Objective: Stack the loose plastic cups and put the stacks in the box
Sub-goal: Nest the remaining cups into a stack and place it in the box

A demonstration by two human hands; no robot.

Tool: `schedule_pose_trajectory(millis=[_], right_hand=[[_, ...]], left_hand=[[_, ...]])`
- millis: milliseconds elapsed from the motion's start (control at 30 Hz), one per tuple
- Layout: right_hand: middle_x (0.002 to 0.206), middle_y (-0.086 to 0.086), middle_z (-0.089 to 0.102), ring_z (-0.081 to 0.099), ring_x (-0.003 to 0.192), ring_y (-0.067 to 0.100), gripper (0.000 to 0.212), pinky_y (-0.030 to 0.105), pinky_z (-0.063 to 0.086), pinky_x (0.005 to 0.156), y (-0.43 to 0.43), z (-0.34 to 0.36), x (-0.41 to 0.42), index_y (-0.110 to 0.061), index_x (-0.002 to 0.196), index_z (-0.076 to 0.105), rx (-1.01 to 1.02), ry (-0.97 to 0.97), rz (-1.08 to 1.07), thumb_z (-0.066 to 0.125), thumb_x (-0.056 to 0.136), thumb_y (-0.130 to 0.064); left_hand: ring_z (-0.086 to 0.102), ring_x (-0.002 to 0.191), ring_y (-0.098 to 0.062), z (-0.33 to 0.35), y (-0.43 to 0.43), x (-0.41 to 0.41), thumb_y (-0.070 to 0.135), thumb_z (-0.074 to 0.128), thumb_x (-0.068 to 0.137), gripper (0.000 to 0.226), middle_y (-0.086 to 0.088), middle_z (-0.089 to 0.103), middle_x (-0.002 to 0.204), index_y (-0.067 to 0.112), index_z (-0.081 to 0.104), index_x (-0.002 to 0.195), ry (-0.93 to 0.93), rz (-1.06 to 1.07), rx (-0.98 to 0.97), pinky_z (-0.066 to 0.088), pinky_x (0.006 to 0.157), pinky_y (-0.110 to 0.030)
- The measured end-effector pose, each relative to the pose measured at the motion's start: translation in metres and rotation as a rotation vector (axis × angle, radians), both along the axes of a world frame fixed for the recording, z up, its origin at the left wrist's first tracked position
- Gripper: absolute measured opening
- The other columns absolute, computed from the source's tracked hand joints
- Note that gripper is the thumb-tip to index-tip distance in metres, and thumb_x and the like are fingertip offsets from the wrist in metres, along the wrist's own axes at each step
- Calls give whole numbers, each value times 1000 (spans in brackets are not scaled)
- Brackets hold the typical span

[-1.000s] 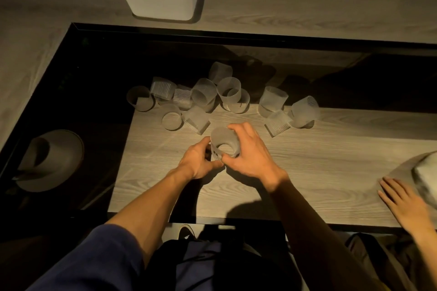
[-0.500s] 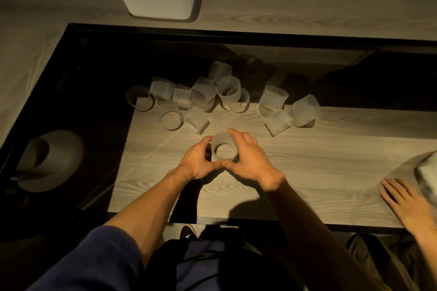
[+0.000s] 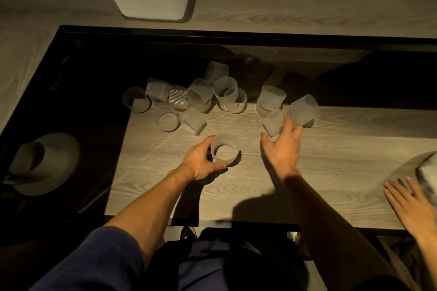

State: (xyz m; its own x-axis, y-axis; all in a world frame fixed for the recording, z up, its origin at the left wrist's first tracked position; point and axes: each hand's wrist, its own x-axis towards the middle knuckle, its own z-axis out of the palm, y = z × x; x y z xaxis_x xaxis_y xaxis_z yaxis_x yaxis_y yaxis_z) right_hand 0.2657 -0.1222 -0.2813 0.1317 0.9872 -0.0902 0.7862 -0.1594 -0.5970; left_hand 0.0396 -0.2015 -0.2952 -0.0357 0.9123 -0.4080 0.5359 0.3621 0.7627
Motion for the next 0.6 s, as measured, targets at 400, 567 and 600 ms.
schedule_pose_trajectory(millis=[400,567,600], right_hand=[[136,15,43,52,115,32,59,42,51,93,26,-1,4,-10,139,44,-39,-201,10,69,93,-36],[136,11,50,51,121,30,62,45,50,100,17,-4,1,-12,138,45,-13,-65,-3,72,89,-40],[134,8,51,54,119,27,61,43,52,98,13,-2,-1,-14,137,45,-15,49,-20,72,89,-39]], left_hand=[[57,121,-18,4,2,-4,21,88,74,83,7,62,125,31,43,142,-2,-13,-27,47,107,-41],[57,122,-19,2,4,-8,22,87,74,82,6,62,126,33,43,143,0,-28,-33,46,107,-43],[57,122,-19,1,3,-8,22,87,75,83,6,62,126,32,42,143,1,-27,-30,46,107,-43]])
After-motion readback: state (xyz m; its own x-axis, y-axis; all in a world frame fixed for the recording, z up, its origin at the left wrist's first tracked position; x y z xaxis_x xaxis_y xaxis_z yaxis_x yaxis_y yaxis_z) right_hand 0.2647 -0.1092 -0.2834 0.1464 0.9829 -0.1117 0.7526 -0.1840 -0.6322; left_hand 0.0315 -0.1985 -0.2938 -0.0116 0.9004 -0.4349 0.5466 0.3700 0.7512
